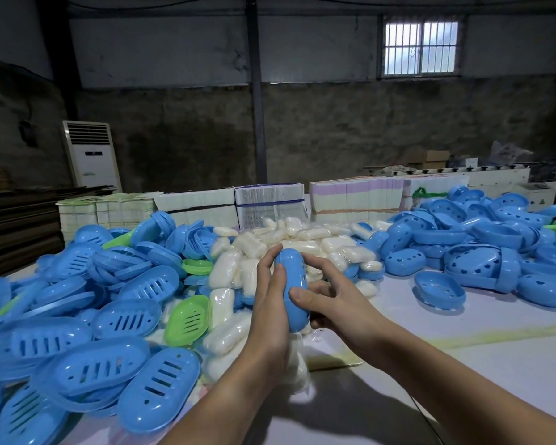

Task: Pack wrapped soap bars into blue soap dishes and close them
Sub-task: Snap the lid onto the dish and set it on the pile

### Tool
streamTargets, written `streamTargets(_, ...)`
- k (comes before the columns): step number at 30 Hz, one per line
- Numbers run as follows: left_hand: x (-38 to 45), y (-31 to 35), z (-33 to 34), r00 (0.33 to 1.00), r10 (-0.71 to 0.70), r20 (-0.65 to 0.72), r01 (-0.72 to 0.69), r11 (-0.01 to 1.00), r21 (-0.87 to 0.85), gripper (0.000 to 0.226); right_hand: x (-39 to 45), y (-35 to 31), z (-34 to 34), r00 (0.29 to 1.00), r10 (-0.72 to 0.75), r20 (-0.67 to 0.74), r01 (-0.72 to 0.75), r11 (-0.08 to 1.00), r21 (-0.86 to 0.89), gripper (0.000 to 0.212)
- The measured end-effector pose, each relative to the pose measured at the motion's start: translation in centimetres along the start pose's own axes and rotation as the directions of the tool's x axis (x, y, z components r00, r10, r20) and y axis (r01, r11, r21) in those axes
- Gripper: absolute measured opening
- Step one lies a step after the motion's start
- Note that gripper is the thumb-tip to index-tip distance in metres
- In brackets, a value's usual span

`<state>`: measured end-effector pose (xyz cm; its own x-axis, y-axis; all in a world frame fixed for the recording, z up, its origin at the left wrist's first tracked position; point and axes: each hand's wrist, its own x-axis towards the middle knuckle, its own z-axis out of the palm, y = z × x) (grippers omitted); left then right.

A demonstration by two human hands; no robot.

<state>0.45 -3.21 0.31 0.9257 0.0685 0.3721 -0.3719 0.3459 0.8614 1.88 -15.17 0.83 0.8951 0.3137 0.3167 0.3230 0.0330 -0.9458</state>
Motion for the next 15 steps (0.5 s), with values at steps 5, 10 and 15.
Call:
streamTargets(5,-0.1,0.13,0.14,1.0,-0.011,-0.014,0.011,1.0,-0.014,0.027,0.1,0.2,-0.05,1.0,0.002,-0.002,-0.002,1.0,-0.004,0.076)
streamTargets(10,-0.12,0.18,0.2,0.999,-0.02,-0.034,0.02,1.0,-0.009,0.027,0.14,0.34,0.03,1.0,0.009,-0.008,-0.009,1.0,-0.001,0.081)
streamTargets(15,-0.22,0.46,0.2,1.0,-0.026,0.006,0.026,0.999,0.028,0.028,0.12,0.48,-0.12,1.0,0.002,-0.018,-0.003,1.0,-0.025,0.08)
